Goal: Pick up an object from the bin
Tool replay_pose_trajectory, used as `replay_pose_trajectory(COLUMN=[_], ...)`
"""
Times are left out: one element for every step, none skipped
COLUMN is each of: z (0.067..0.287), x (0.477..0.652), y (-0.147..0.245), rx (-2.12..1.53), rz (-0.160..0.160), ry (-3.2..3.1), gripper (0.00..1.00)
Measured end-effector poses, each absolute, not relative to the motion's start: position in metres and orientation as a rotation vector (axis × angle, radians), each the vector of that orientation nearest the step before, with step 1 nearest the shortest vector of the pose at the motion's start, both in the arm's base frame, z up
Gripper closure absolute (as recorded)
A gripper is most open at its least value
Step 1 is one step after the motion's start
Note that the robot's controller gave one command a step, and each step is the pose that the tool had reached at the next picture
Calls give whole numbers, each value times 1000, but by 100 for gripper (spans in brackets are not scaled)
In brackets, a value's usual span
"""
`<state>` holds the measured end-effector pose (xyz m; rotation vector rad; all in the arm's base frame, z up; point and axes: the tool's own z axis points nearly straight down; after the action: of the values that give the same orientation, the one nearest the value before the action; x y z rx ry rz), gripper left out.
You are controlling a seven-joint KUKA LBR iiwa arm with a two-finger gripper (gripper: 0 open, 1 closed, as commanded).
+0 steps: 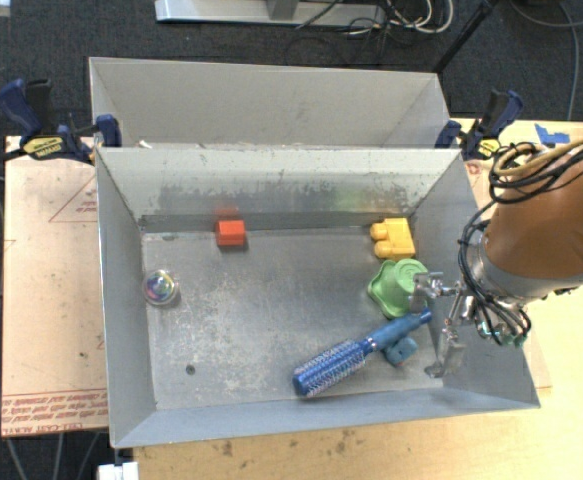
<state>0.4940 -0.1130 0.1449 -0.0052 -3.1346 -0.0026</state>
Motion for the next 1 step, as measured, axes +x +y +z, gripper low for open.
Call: replay_pose_trajectory(z=[69], x=[509], y=[-64], rx=[-99], rz=[-8], ry=[-3134], gripper=[0])
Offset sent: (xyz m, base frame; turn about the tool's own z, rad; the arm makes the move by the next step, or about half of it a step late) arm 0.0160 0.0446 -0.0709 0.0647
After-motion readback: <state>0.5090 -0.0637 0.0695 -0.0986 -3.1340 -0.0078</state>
